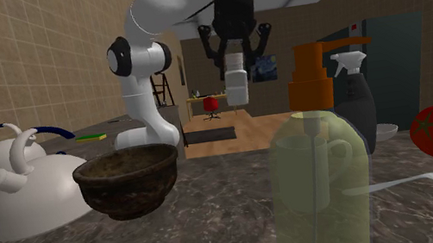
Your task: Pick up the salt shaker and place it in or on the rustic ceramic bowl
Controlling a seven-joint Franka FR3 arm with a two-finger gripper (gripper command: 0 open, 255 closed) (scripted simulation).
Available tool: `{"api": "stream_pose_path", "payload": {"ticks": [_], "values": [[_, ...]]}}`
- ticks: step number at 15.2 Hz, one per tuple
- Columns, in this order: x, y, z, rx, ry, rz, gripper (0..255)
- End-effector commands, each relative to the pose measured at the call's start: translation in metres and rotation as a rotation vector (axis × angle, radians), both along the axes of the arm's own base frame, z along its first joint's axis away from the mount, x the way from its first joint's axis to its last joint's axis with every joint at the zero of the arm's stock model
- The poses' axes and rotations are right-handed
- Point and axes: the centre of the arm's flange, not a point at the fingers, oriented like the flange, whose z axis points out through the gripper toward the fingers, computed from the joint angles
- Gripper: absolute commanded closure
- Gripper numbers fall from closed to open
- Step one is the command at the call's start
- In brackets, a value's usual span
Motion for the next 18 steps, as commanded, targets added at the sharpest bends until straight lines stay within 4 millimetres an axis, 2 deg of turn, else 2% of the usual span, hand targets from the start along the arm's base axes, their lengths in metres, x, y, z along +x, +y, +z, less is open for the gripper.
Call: {"api": "stream_pose_path", "payload": {"ticks": [1, 15, 16, 18], "values": [[0.001, -0.024, 0.001, 0.001, 0.001, 0.001, 255], [0.017, -0.208, 0.011, 0.001, 0.001, 0.001, 255], [0.019, -0.226, 0.011, 0.001, 0.001, 0.001, 255], [0.019, -0.226, 0.001, 0.001, 0.001, 0.001, 255]]}}
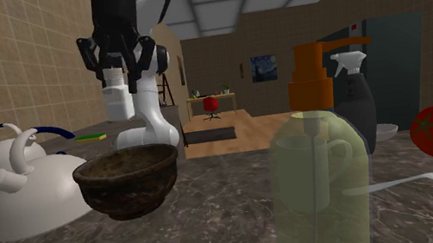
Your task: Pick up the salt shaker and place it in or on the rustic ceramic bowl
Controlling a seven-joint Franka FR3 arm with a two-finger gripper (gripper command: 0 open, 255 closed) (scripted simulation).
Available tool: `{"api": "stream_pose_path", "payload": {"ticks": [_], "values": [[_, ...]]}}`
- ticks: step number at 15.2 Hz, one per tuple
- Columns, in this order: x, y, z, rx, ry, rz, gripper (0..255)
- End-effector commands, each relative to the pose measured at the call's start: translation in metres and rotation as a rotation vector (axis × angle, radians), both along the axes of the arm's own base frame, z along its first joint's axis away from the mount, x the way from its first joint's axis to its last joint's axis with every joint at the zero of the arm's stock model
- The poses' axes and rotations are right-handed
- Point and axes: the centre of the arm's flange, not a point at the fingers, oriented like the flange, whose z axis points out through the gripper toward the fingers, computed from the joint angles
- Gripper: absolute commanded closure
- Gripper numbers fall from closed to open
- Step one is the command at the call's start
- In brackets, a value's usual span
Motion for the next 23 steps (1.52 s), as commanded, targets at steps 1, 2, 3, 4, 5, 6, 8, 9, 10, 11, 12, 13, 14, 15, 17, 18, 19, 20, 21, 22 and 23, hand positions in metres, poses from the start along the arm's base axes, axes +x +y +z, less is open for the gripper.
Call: {"api": "stream_pose_path", "payload": {"ticks": [1, 2, 3, 4, 5, 6, 8, 9, 10, 11, 12, 13, 14, 15, 17, 18, 19, 20, 21, 22, 23], "values": [[0.001, -0.004, -0.008, 0.0, 0.0, 0.001, 255], [0.001, -0.004, -0.014, 0.0, 0.0, 0.001, 255], [0.001, -0.004, -0.019, 0.0, 0.0, 0.001, 255], [0.001, -0.004, -0.024, 0.0, 0.0, 0.001, 255], [0.001, -0.004, -0.029, 0.0, 0.0, 0.001, 255], [0.001, -0.004, -0.035, 0.0, 0.0, 0.001, 255], [0.001, -0.004, -0.045, 0.0, 0.0, 0.001, 255], [0.001, -0.004, -0.051, 0.0, 0.0, 0.001, 255], [0.001, -0.004, -0.056, 0.0, 0.0, 0.001, 255], [0.001, -0.004, -0.061, 0.0, 0.0, 0.001, 255], [0.001, -0.004, -0.066, 0.0, 0.0, 0.001, 255], [0.001, -0.004, -0.072, 0.0, 0.0, 0.001, 255], [0.001, -0.004, -0.077, 0.0, 0.0, 0.001, 255], [0.001, -0.004, -0.077, 0.0, 0.0, 0.001, 255], [0.001, -0.004, -0.077, 0.0, 0.0, 0.001, 255], [0.001, -0.004, -0.077, 0.0, 0.0, 0.001, 255], [0.001, -0.004, -0.077, 0.0, 0.0, 0.001, 255], [0.001, -0.004, -0.077, 0.0, 0.0, 0.001, 255], [0.001, -0.004, -0.077, 0.0, 0.0, 0.001, 255], [0.001, -0.004, -0.077, 0.0, 0.0, 0.001, 255], [0.001, -0.004, -0.077, 0.0, 0.0, 0.001, 0]]}}
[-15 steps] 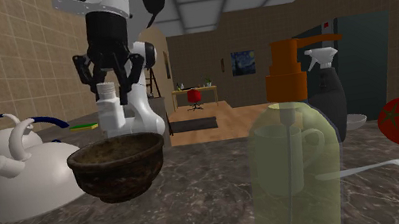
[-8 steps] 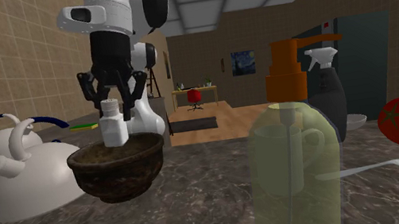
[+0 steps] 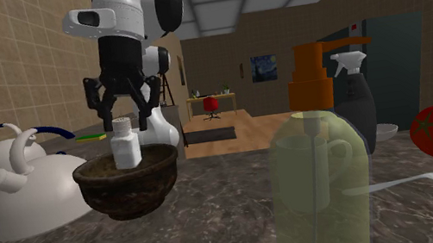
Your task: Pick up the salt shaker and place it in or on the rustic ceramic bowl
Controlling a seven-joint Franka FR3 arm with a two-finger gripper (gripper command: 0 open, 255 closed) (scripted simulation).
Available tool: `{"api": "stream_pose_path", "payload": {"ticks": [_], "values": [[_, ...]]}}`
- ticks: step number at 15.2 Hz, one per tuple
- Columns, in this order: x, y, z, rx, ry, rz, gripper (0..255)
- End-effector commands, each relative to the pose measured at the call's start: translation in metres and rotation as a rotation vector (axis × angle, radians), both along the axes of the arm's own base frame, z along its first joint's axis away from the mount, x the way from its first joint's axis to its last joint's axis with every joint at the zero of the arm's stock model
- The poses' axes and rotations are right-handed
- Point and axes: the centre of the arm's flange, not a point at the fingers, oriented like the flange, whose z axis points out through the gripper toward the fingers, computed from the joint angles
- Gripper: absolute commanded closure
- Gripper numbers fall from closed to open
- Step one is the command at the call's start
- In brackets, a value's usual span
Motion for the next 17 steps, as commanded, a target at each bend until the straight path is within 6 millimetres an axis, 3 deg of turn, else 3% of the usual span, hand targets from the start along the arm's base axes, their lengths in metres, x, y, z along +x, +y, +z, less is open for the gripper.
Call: {"api": "stream_pose_path", "payload": {"ticks": [1, 5, 9, 17], "values": [[0.0, 0.0, 0.0, 0.0, 0.0, 0.0, 0], [0.0, 0.0, 0.0, 0.0, 0.0, 0.0, 0], [-0.004, 0.005, 0.05, 0.0, 0.0, 0.0, 0], [-0.004, 0.005, 0.05, 0.0, 0.0, 0.0, 0]]}}
